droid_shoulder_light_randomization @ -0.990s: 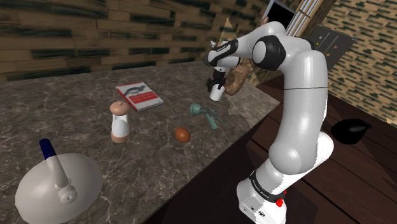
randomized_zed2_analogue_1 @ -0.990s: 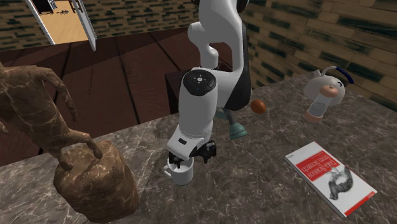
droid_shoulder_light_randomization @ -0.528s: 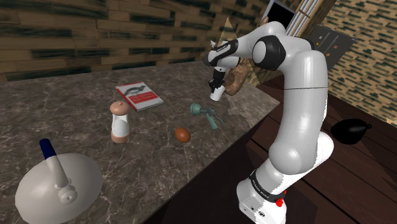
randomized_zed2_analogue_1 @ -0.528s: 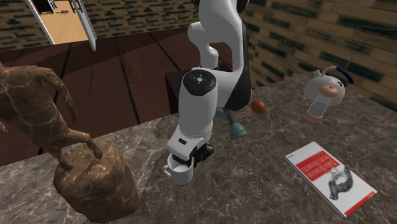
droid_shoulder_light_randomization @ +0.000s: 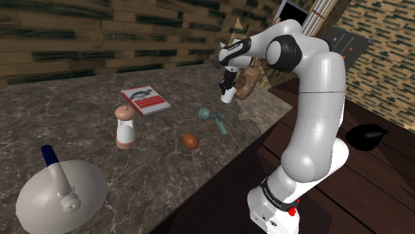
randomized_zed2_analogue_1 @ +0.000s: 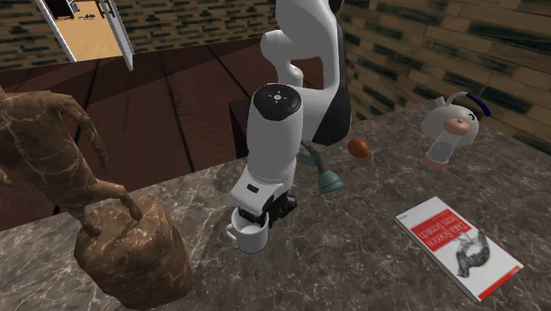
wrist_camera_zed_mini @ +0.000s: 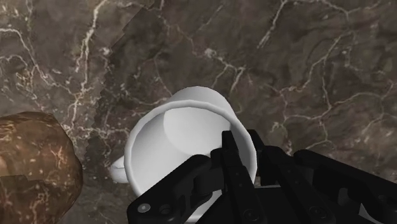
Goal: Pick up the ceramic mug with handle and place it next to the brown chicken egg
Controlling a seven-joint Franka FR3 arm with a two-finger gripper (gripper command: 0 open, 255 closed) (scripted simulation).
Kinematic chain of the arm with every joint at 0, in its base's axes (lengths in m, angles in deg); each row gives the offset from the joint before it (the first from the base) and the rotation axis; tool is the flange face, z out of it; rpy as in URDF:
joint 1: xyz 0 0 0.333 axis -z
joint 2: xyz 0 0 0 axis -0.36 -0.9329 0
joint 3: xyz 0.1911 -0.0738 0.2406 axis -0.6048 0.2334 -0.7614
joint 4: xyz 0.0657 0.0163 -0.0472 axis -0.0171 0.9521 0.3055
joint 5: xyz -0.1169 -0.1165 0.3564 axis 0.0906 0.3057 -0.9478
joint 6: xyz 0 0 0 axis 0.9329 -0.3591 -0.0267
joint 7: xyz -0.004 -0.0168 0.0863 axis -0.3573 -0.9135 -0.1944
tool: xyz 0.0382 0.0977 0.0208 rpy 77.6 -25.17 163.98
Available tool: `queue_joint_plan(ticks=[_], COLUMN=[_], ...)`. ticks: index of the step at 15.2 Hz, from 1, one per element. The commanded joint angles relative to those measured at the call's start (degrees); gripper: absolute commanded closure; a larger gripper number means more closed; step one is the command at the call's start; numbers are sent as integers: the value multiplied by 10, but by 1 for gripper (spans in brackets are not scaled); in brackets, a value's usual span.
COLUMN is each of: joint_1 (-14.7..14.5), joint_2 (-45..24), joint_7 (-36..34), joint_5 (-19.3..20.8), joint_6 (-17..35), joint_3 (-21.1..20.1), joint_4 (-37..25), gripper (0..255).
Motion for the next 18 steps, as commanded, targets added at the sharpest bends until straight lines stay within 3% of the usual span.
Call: queue_joint_plan(ticks=[1,18], joint_1=[-1,-5], joint_2=[7,61], joint_7=[0,-4], joint_5=[2,17], joint_6=[-13,-117], joint_3=[1,11], joint_4=[-6,-57], gripper=[255,255])
